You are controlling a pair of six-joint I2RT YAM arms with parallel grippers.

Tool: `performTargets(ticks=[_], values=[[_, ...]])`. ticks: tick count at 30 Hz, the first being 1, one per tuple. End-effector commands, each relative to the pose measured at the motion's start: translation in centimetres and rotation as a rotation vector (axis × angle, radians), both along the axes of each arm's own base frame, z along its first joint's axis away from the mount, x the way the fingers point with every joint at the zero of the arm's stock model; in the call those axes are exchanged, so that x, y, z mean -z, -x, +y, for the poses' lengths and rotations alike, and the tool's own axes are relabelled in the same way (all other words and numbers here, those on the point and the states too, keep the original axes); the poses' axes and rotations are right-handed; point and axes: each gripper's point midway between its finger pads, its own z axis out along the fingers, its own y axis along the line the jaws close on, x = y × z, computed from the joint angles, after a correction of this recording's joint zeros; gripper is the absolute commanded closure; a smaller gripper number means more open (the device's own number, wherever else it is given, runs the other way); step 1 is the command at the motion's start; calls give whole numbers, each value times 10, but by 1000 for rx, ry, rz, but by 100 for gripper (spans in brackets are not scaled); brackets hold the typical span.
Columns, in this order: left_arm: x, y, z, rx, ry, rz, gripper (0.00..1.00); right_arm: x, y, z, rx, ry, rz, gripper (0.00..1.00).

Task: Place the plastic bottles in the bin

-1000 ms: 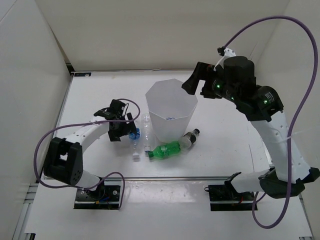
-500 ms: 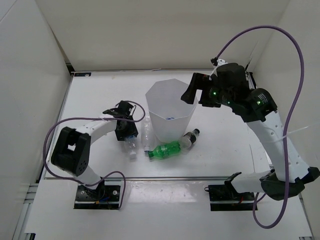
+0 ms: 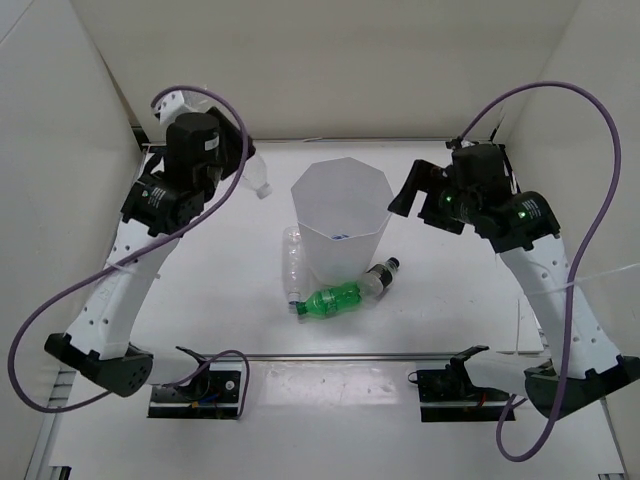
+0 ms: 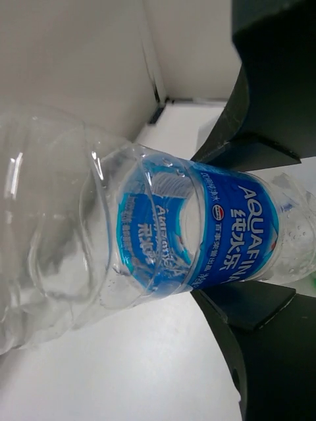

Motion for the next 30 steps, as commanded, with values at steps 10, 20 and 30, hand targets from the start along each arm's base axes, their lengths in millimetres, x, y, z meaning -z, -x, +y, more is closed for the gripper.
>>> performTargets(ticks=[10,20,30], values=[[-17,-32,-169,257,-287,-117,21,58,8,-29,184,-248,329,0],[-42,-16,-142,167,-312,-164,0,136,13,-23,208,-290,616,0],[1,49,-28,-47,-270,-25,0,230,-2,0,201,-198,892,0]])
